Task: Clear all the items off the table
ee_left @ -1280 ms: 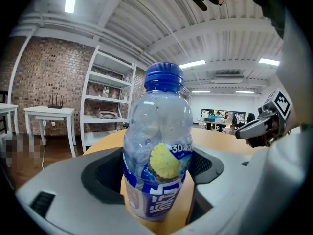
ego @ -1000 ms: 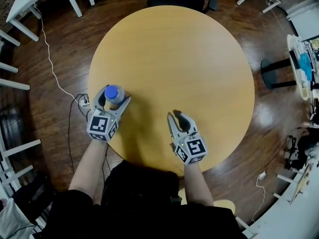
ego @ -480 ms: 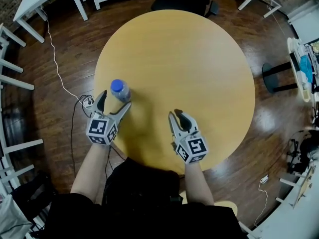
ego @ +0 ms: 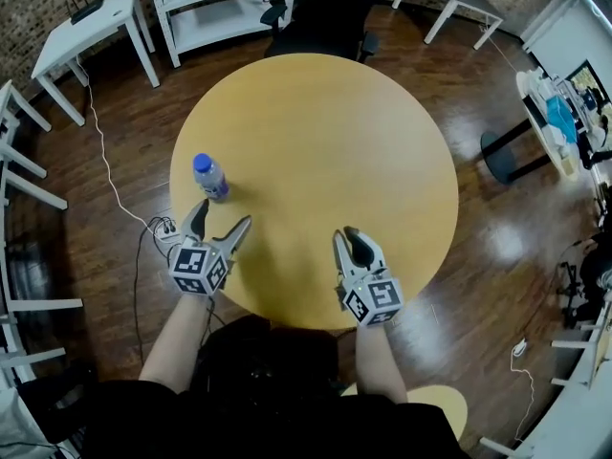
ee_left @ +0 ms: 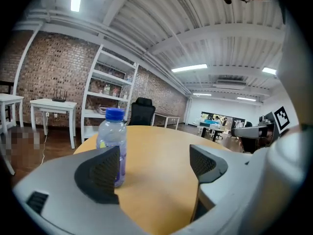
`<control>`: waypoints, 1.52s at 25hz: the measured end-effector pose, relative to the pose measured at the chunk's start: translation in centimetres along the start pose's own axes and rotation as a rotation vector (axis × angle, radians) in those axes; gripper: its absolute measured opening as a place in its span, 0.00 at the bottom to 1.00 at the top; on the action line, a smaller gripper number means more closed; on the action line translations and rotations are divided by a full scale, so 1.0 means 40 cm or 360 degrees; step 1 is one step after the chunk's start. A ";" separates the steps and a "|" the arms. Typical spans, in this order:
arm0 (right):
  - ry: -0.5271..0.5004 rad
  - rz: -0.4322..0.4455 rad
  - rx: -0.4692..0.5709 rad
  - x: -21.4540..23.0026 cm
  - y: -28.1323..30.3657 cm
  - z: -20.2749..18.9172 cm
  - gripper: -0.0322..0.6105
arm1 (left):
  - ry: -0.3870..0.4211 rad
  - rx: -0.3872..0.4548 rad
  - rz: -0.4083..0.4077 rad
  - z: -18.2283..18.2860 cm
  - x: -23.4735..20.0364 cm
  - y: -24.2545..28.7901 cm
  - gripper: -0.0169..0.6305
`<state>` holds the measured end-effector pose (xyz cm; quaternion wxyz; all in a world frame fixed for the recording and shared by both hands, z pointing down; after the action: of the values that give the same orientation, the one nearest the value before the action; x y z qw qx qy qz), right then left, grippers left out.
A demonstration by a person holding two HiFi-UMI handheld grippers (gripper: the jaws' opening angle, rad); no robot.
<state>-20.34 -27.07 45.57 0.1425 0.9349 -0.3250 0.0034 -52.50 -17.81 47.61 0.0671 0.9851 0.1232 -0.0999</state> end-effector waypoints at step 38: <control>0.0124 -0.1135 0.0396 0.364 -0.906 -0.053 0.18 | 0.0117 0.0210 -0.1348 0.073 0.893 0.287 0.03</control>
<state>13.39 -8.23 39.49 0.0323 0.9986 0.0295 0.0286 -16.15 -21.13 38.40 -0.0475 0.8525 0.5125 -0.0910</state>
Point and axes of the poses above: the fingertips, and each gripper's own axes: y forward along the fingers, x to its right, z out of its top, the point moved 10 cm from there along -y, backward along the fingers, and after that the axes turned 15 degrees about -z, right-handed, at the moved point
